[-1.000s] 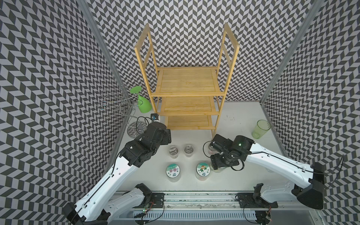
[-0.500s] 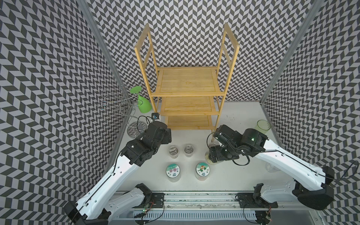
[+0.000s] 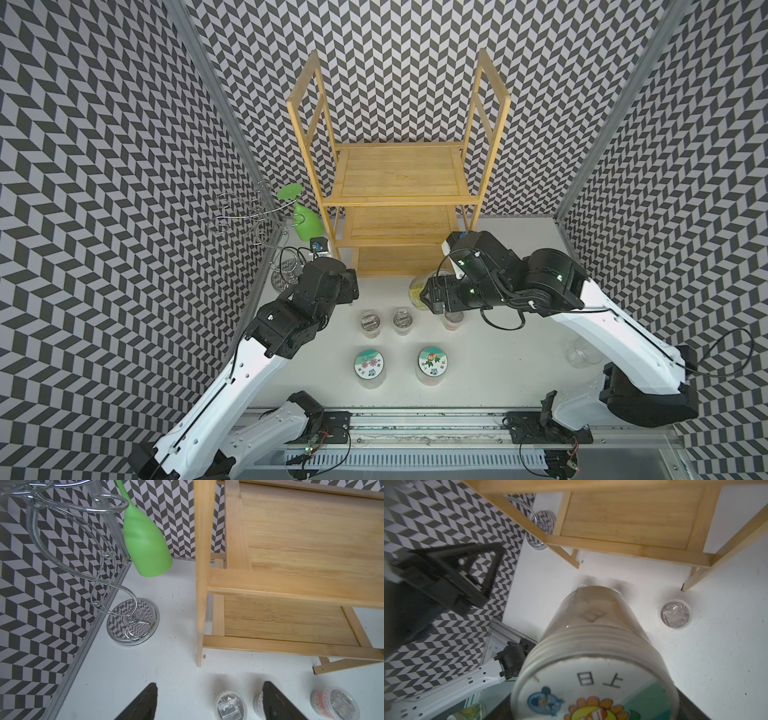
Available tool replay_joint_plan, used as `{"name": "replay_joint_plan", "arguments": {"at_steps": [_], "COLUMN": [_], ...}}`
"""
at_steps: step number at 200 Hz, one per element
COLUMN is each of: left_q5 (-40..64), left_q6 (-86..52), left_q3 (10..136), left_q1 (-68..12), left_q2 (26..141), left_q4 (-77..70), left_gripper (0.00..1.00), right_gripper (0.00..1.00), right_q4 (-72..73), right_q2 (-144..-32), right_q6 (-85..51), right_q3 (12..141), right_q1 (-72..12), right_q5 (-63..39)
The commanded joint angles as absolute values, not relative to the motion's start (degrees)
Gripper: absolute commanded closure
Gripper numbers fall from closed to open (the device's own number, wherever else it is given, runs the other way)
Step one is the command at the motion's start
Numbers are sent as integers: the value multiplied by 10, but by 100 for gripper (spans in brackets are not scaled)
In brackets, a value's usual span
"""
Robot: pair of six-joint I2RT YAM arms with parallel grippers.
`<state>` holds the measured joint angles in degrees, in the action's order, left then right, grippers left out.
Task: Place the seed container on the shelf
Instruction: Pick up the seed jar at the center of the board.
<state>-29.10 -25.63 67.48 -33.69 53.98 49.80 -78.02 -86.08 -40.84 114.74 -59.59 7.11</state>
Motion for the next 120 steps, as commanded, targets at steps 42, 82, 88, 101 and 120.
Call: {"name": "replay_joint_plan", "arguments": {"at_steps": [42, 82, 88, 101, 120], "left_q5": [-299, -302, -302, -300, -269], "left_q6": [-270, -272, -272, -270, -246], "left_q3": [680, 684, 685, 688, 686], "left_q1": [-324, -322, -321, -321, -321], "left_q2": [537, 537, 536, 535, 521], "left_q4": [498, 501, 502, 502, 495], "left_gripper": [20, 20, 20, 20, 19], "right_gripper": [31, 31, 31, 30, 30], "right_q4": [-753, -721, -721, -729, -740], "right_q2": [-908, -916, -918, -924, -932], "right_q6": [-353, -327, -324, -320, -321], "right_q3": [1323, 1345, 1345, 1344, 1338], "right_q1": [-630, -640, -640, -639, -639], "right_q5": [168, 170, 169, 167, 151]}}
